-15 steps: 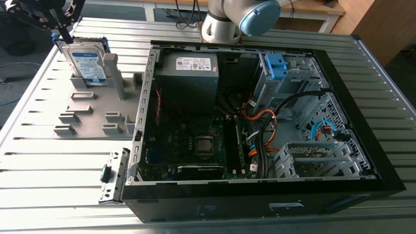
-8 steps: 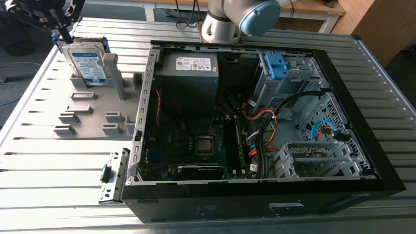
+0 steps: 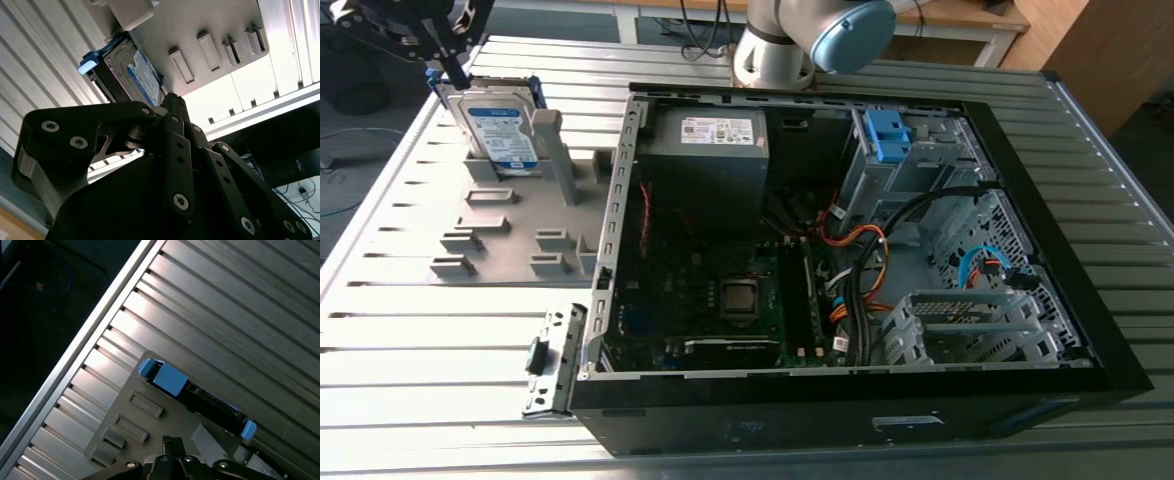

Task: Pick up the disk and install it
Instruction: 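Pick up the disk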

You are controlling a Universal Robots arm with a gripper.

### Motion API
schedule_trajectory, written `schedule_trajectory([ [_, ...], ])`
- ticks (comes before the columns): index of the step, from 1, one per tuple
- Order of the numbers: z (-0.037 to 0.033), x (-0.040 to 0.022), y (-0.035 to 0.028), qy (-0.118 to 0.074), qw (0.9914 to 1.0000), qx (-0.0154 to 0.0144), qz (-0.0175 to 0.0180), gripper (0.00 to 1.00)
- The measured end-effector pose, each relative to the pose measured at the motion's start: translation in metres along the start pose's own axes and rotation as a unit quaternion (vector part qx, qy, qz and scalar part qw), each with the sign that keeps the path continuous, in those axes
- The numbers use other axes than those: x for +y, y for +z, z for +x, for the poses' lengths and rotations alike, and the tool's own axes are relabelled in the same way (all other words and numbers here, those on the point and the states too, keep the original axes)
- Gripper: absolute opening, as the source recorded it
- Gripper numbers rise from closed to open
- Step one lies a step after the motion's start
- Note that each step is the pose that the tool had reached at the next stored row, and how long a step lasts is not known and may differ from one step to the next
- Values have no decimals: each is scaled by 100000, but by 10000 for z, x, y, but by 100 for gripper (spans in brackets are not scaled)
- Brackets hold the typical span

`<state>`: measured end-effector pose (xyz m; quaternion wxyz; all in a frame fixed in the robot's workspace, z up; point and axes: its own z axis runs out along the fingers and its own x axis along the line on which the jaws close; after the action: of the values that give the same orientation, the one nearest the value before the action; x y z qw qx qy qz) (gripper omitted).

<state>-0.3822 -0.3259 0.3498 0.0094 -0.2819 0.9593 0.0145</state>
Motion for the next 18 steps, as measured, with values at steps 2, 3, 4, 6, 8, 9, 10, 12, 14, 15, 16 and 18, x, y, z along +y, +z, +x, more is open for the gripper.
schedule_trajectory([
  [2,0,0,0,-225,100000,8,-8,11],
  [3,0,0,0,-340,99999,10,-9,11],
  [4,0,0,0,-452,99999,11,-12,11],
  [6,0,0,0,-675,99998,15,-17,11],
  [8,0,0,0,-895,99996,20,-24,11],
  [9,0,0,-1,-1019,99995,28,-28,11],
  [10,0,0,0,-1128,99994,27,-30,11],
  [12,0,0,0,-1344,99991,30,-36,11],
  [14,0,0,0,-1557,99988,36,-41,11],
  [15,0,0,0,-1677,99986,40,-45,11],
  [16,0,0,0,-1788,99984,42,-46,11],
  [18,0,0,0,-2012,99980,46,-53,11],
])
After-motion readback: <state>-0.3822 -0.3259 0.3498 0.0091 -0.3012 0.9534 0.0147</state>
